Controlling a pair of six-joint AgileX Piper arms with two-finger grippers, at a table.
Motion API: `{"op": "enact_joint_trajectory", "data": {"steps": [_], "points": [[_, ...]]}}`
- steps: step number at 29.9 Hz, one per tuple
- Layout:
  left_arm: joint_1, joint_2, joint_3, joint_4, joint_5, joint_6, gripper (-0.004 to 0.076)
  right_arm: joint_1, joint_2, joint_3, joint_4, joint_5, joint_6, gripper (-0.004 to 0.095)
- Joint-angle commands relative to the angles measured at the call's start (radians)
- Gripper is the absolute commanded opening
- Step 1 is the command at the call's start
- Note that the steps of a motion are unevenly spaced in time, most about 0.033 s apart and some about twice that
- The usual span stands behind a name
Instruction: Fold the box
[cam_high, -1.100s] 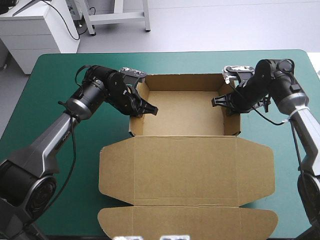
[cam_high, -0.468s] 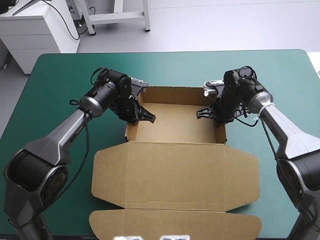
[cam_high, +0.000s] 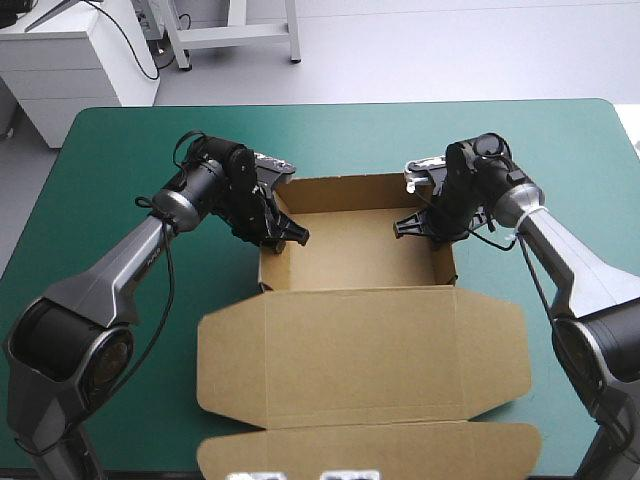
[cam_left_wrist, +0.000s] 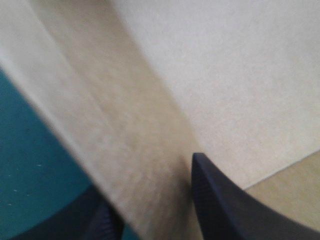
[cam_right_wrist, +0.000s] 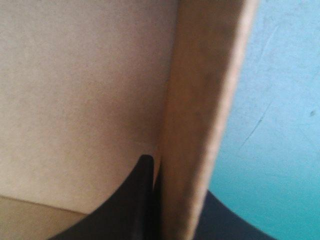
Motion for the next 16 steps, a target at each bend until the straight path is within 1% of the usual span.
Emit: {"op": "enact_joint_trajectory", "data": {"steps": [1,3,5,7,8,9,16], "points": [[0.029,-0.051,-0.032,-0.058,0.048,0.014,0.0432,0.008,-0.045,-0.029,-0.023,0.045,-0.067,0.0275],[0.034,-0.051,-0.032,-0.064,0.048,0.012,0.0453,0.008,-0.045,-0.029,-0.023,0.045,-0.077,0.0438],[0.034,-0.051,-0.032,-0.066,0.048,0.012,0.0453,0.008,-0.045,-0.029,0.001,0.047,-0.093,0.0644],[0.034,-0.051,-0.032,-0.076,0.048,0.012,0.0453,0.008,-0.045,-0.029,0.004,0.047,-0.094,0.0789],[0.034,-0.051,-0.032,-0.085,0.048,0.012,0.0454,0.008,-0.045,-0.029,0.004,0.047,-0.094,0.0831],[0.034,-0.051,-0.032,-0.093,0.048,0.012,0.0453,0.008,-0.045,-0.029,0.004,0.047,-0.094,0.0845],[0.034,-0.075,-0.032,-0.133,0.034,-0.002,0.0452,0.008,-0.072,-0.029,0.000,0.038,-0.096,0.0787]]}}
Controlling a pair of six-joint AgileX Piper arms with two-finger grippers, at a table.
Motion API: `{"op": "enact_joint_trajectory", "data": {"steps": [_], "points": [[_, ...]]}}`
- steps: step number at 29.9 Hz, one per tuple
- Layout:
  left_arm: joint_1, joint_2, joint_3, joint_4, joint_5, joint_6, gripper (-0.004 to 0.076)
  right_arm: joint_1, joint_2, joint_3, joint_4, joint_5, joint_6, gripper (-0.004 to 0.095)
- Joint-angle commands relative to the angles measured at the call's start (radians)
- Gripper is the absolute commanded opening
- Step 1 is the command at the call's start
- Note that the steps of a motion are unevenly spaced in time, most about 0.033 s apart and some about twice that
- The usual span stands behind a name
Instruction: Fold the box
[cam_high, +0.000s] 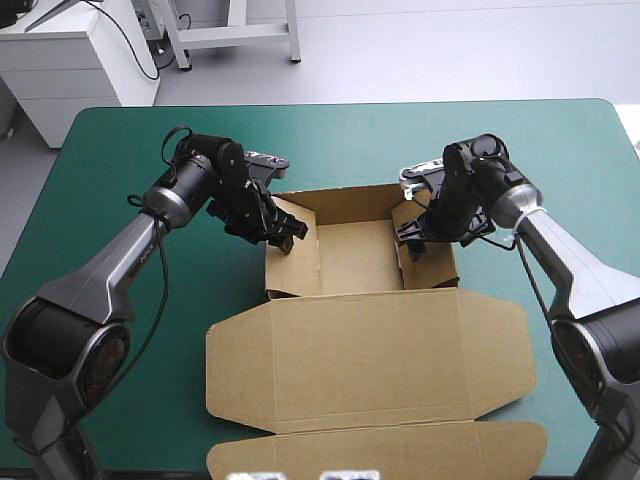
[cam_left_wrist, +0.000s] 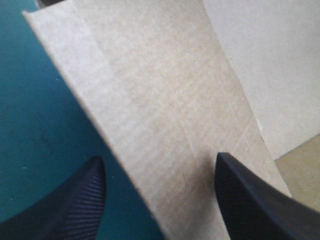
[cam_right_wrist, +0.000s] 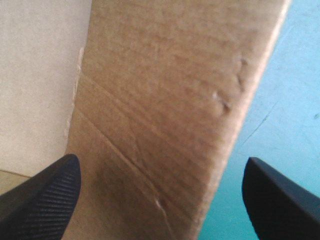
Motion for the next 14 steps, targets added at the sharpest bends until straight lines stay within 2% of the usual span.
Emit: {"op": "enact_joint_trajectory", "data": {"steps": [1,9,12,14], "points": [[0.002,-0.081,-0.032,-0.060,0.028,-0.009,0.0452,0.000,-0.076,-0.029,-0.003,0.014,-0.012,0.0787],[0.002,-0.237,-0.032,-0.066,-0.039,0.064,0.0452,0.000,-0.177,-0.029,0.001,0.011,-0.014,0.0786],[0.002,-0.305,-0.032,-0.053,-0.025,0.097,0.0448,0.000,-0.207,-0.029,0.001,0.010,-0.014,0.0786],[0.002,-0.354,-0.032,-0.032,0.023,0.130,0.0416,0.000,-0.218,-0.029,0.001,0.010,-0.014,0.0786]]}}
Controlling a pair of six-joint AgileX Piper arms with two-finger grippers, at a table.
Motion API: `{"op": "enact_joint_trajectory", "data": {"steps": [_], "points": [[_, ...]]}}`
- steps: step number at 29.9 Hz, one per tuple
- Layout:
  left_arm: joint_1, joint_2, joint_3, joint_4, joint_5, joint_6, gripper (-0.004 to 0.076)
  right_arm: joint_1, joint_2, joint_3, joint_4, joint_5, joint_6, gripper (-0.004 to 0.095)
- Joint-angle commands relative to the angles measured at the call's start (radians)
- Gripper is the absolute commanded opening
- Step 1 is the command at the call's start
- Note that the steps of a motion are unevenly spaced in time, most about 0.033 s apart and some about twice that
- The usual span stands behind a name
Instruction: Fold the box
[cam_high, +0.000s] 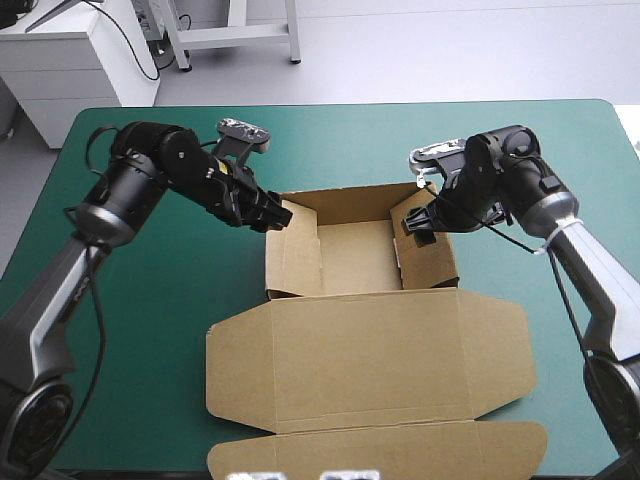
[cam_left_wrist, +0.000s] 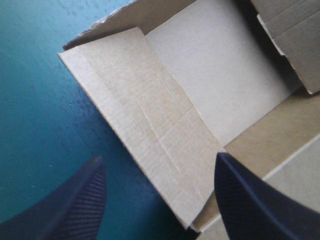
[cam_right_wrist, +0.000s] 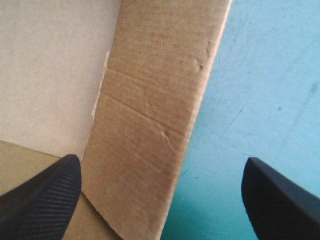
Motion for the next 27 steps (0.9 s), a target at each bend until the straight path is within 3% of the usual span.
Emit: {"op": "enact_joint_trajectory", "data": {"steps": [1,11,27], "points": [[0.001,-0.123,-0.032,0.019,0.057,0.047,0.0388,0.000,-0.072,-0.029,-0.001,0.003,-0.012,0.0786],[0.001,-0.380,0.123,0.077,0.056,0.126,-0.0010,0.000,-0.076,-0.029,0.021,-0.027,-0.012,0.0766],[0.001,-0.753,0.710,0.114,0.019,0.101,-0.0008,0.000,0.012,-0.029,0.021,-0.071,-0.017,0.0764]]}}
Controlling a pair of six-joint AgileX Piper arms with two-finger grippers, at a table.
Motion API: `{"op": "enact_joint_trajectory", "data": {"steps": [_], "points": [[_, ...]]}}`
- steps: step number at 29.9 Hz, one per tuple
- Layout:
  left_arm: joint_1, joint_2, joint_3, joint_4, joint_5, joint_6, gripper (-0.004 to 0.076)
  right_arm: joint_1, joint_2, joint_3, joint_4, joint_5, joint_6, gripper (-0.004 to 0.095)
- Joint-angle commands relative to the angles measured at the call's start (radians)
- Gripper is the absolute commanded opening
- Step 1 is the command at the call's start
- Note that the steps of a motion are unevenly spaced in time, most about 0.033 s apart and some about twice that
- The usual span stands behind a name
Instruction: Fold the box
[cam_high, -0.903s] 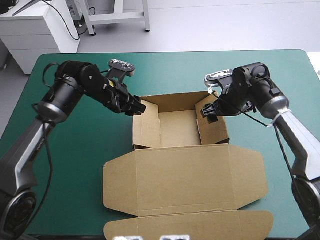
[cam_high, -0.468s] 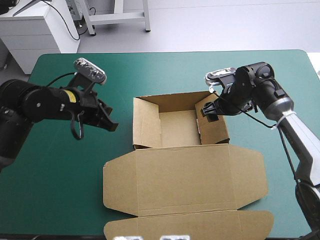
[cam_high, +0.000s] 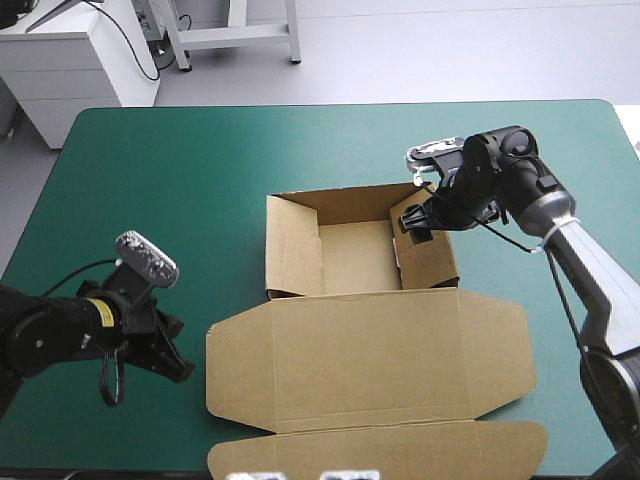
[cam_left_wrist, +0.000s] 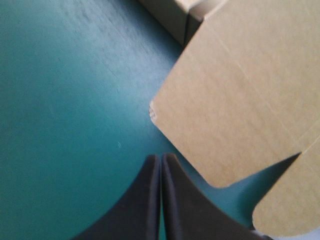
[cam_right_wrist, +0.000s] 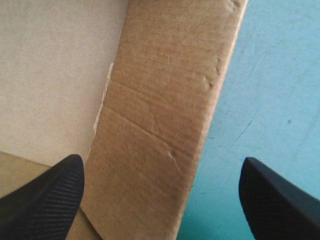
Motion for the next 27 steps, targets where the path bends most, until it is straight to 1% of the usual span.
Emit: {"op": "enact_joint_trajectory", "data": {"steps": [1,5,11,13,15,17,19,23,27], "points": [[0.001,-0.067,0.089,-0.014,-0.001,-0.030,-0.0008,0.000,0.002,-0.029,0.003,-0.043,-0.010,0.0764],[0.001,-0.129,0.199,-0.017,-0.056,-0.105,-0.0008,0.000,0.055,-0.029,0.003,-0.075,-0.010,0.0764],[0.001,-0.205,0.330,-0.017,-0.125,-0.135,-0.0008,0.000,0.119,-0.029,0.003,-0.107,-0.010,0.0764],[0.001,-0.218,0.357,-0.017,-0.135,-0.135,-0.0008,0.000,0.126,-0.029,0.003,-0.114,-0.010,0.0744],[0.001,-0.226,0.375,-0.018,-0.150,-0.135,-0.0008,0.000,0.130,-0.029,0.003,-0.116,-0.010,0.0663],[0.001,-0.230,0.380,-0.018,-0.163,-0.135,-0.0008,0.000,0.130,-0.029,0.001,-0.116,-0.010,0.0524],[0.001,-0.231,0.382,-0.019,-0.180,-0.135,-0.0008,0.000,0.130,-0.029,0.001,-0.116,-0.010,0.0357],[0.001,-0.231,0.382,-0.021,-0.205,-0.135,-0.0008,0.000,0.130,-0.029,-0.001,-0.116,-0.010,-0.0017],[0.001,-0.231,0.382,-0.021,-0.217,-0.135,-0.0008,0.000,0.130,-0.029,-0.012,-0.116,-0.007,-0.0020]]}}
